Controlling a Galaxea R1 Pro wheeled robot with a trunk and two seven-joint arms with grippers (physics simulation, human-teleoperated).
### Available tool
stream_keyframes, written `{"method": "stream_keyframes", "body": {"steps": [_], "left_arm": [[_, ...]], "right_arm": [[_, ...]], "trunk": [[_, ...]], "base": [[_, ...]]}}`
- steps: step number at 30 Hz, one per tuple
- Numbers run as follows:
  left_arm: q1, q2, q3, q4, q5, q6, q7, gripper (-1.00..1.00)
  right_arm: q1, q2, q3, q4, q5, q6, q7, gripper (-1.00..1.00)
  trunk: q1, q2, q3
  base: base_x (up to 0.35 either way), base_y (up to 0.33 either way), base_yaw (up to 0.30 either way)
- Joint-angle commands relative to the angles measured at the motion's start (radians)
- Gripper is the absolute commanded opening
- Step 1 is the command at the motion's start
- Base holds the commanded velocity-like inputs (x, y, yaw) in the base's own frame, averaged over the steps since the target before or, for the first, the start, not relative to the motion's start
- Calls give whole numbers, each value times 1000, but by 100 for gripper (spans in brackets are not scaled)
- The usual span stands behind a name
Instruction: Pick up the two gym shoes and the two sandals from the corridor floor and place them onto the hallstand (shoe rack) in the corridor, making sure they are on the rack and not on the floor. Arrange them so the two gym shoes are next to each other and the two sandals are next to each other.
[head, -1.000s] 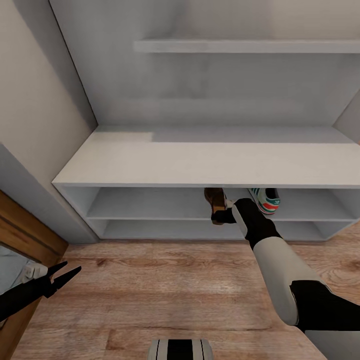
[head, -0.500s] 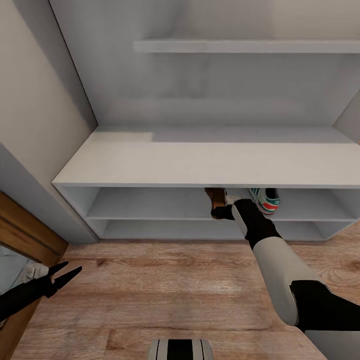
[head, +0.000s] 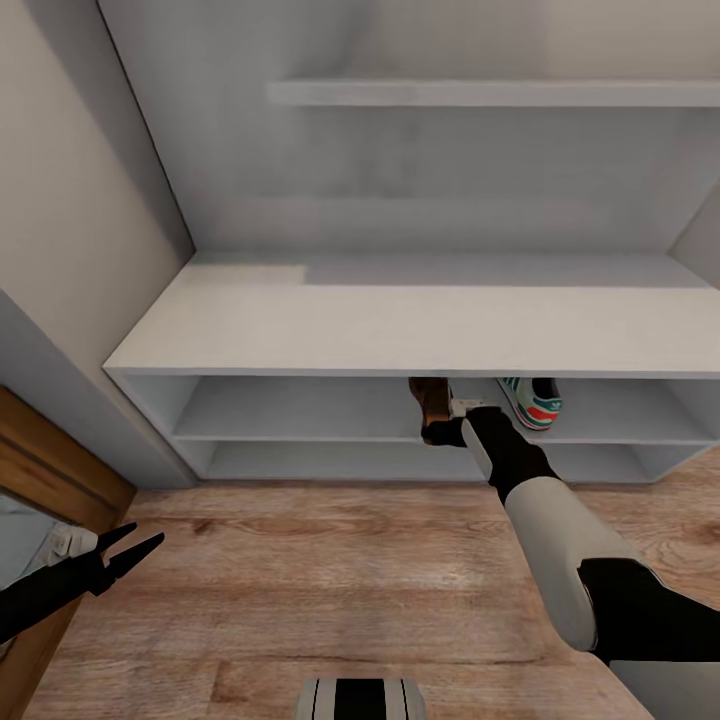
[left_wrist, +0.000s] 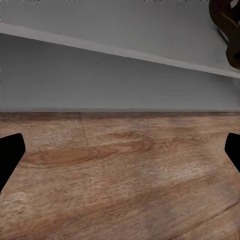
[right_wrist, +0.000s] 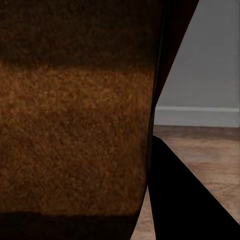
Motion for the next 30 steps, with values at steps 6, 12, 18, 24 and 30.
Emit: {"method": "stream_keyframes", "body": {"steps": [6,12,18,24,30], "left_arm": [[0,0,0,0,0,-1,0,100],[0,0,0,0,0,-1,0,100],[0,0,0,0,0,-1,0,100],[0,0,0,0,0,-1,0,100],[0,0,0,0,0,0,0,100]], "right_arm": [[0,0,0,1,-3,0,-1,-100],[0,0,0,1,-3,0,-2,-100],[0,1,0,1,-3,0,-2,-100],[0,0,0,1,-3,0,-2,-100],[0,1,0,1,-3,0,-2,-100]], "trunk": [[0,0,0],[0,0,0],[0,0,0],[0,0,0],[0,0,0]], "base": [[136,41,0],[21,6,0],[16,1,0],[123,0,0],[41,0,0]]}}
